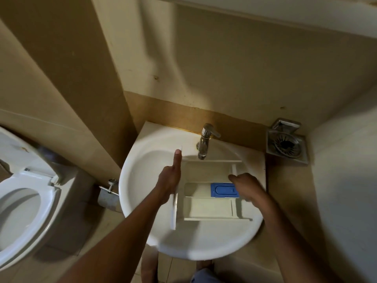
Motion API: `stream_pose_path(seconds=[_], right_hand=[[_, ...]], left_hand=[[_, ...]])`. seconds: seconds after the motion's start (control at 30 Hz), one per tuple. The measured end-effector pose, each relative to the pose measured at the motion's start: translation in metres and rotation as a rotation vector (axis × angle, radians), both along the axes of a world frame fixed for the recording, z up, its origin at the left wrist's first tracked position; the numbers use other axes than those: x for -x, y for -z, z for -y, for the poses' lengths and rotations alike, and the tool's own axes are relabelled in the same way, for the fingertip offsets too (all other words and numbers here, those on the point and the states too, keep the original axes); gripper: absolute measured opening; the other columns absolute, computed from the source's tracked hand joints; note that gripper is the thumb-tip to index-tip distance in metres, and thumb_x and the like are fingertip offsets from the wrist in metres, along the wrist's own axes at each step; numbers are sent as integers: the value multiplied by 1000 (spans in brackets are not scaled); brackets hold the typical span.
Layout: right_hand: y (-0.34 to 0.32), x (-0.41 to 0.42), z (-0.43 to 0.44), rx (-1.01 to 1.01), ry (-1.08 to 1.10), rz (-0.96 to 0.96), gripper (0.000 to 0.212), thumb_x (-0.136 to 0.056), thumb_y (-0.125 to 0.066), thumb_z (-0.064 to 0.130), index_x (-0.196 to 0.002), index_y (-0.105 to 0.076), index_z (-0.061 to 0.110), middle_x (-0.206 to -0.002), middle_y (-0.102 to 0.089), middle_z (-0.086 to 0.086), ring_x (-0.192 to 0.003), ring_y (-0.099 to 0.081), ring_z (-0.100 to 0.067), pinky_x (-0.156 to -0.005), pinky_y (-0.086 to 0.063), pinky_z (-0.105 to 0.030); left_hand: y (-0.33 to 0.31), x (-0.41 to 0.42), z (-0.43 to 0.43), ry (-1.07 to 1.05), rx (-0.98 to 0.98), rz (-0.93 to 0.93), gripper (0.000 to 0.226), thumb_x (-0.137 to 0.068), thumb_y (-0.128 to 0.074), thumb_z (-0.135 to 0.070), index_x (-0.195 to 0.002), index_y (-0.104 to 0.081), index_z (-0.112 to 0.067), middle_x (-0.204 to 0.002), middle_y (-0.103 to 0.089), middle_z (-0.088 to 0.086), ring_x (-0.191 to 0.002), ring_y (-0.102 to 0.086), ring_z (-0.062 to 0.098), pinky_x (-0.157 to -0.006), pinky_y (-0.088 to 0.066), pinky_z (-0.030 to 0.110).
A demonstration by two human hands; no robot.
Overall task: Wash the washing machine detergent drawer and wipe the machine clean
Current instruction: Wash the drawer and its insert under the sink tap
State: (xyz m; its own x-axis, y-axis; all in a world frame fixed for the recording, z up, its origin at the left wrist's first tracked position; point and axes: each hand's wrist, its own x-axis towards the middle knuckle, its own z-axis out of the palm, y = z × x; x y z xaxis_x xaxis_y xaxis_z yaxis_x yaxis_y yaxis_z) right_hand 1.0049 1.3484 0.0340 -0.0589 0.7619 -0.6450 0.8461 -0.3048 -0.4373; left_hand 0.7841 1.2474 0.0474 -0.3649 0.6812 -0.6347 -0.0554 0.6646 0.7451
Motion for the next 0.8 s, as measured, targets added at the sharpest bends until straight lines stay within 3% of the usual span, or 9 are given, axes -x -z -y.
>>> stream_pose_path(seconds=[0.1, 0.2, 0.27, 0.37, 0.43, 0.53, 0.67, 0.8], right_hand=[[6, -10, 3, 185, 193, -236, 40, -95, -53, 48, -107, -54, 11, -98, -60, -11, -78, -62, -27, -65, -50, -33], [10, -10, 5, 253, 143, -278, 49, -92, -57, 55, -118, -45, 16, -112, -61, -9, -89, -66, -29, -65, -54, -34], [8, -4, 8, 284, 112, -309, 40, -93, -58, 52, -121, -38, 32, -119, -60, -4, -96, -66, -32, -69, -55, -36], [3, 6, 8, 208, 79, -354, 40, -93, -60, 50, -126, -50, 30, -117, -60, 0, -100, -64, -29, -84, -56, -41], [-2, 7, 7, 119, 73, -328, 34, -93, -61, 48, -116, -54, 24, -112, -60, 0, -102, -60, -24, -91, -52, -41], [-7, -8, 3, 31, 109, -268, 40, -91, -63, 49, -105, -66, 12, -103, -68, -7, -94, -65, -24, -89, -53, -41], [-24, -26, 2, 75, 187, -306, 37, -94, -64, 40, -112, -68, 8, -94, -69, -5, -83, -63, -19, -72, -51, -29], [-26, -21, -1, 55, 149, -341, 51, -92, -64, 46, -133, -61, 15, -126, -61, -2, -120, -55, -23, -102, -45, -40]], left_hand=[[5, -4, 0, -26, 90, 79, 101, -80, -14, -91, -114, -65, -10, -97, -67, 15, -88, -62, 28, -75, -51, 38], [13, -3, 0, -55, 103, 119, 91, -88, -18, -83, -121, -64, -11, -111, -67, 15, -97, -63, 30, -83, -54, 40], [15, 2, 2, -94, 64, 114, 90, -87, -24, -83, -122, -66, -12, -114, -69, 14, -98, -66, 30, -88, -57, 43], [12, 12, 11, -111, -52, 162, 78, -88, -38, -79, -115, -73, -15, -114, -74, 10, -103, -70, 28, -99, -54, 49], [9, 15, 17, -83, -78, 249, 64, -94, -41, -71, -117, -73, -21, -111, -76, 5, -106, -70, 26, -97, -55, 46], [5, 10, 20, -32, -45, 367, 59, -97, -36, -66, -129, -63, -25, -114, -66, 5, -100, -62, 23, -78, -52, 34], [4, -10, 19, -11, -52, 426, 52, -100, -40, -59, -134, -60, -25, -124, -62, 8, -110, -58, 27, -94, -50, 39], [11, -10, 27, -88, -76, 360, 43, -101, -45, -52, -122, -70, -24, -118, -72, 7, -111, -65, 29, -104, -49, 46]])
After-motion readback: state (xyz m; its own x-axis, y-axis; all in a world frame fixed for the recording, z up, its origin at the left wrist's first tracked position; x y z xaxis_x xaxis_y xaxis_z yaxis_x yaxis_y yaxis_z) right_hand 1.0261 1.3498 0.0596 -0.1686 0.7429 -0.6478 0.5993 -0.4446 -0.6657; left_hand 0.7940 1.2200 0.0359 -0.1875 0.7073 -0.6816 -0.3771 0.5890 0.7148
